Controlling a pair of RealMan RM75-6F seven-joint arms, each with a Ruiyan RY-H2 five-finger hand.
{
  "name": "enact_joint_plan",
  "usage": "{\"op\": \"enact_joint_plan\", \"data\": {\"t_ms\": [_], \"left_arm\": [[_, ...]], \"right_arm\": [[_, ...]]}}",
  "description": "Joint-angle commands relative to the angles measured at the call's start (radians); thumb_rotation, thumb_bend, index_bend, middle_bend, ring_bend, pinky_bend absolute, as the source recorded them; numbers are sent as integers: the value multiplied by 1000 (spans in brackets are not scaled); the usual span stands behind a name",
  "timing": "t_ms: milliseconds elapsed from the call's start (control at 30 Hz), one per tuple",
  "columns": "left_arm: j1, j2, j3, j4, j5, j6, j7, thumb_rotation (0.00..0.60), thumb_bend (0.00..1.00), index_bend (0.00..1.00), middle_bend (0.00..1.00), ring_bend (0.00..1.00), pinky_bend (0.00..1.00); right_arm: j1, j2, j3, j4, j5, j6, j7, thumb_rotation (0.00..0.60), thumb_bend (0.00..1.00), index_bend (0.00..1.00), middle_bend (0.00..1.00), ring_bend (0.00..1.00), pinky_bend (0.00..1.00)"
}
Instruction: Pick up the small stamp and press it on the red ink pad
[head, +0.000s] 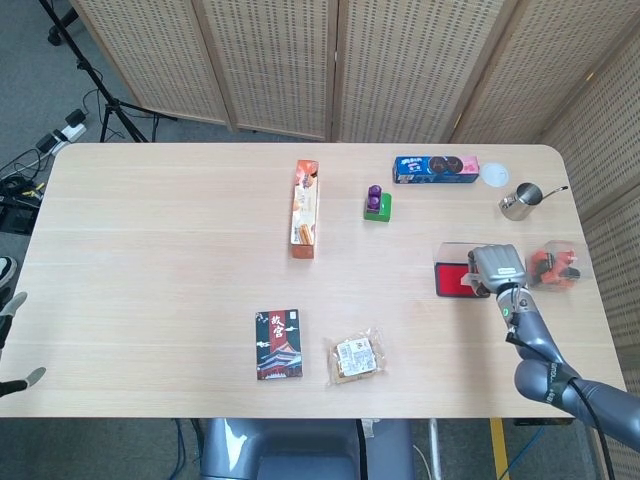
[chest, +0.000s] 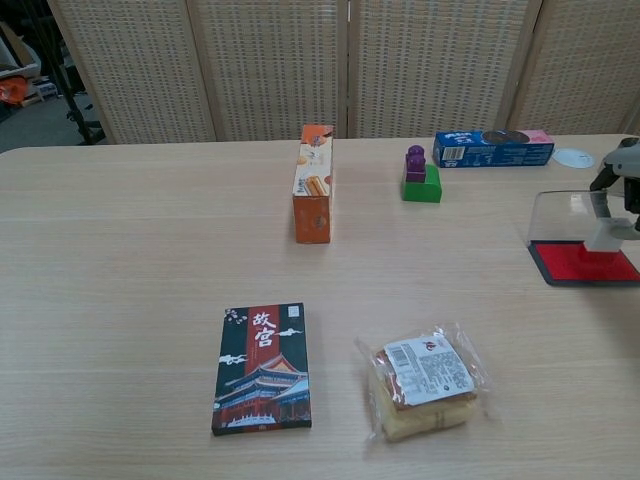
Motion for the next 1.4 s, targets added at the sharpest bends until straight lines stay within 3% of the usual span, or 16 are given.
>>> {"op": "enact_joint_plan", "data": {"t_ms": [33,867,1400], "left_arm": [[-2,0,-1,-1,-4,-4,2,600,28,0,0,0,0],[-10,-7,-2,-5,-23,-16,22,600,27,0,0,0,0],[-10,-5,2,-6,-16,-14,16,600,27,0,0,0,0]], "right_arm": [[1,-16,4,26,-20,-10,33,600,569,553,954,1000,1000],[-5,-125,-16,215,-77,-81,150,600,569,563,954,1000,1000],[-16,-130,-17,218,-113,-70,168,600,569,563,954,1000,1000]]}}
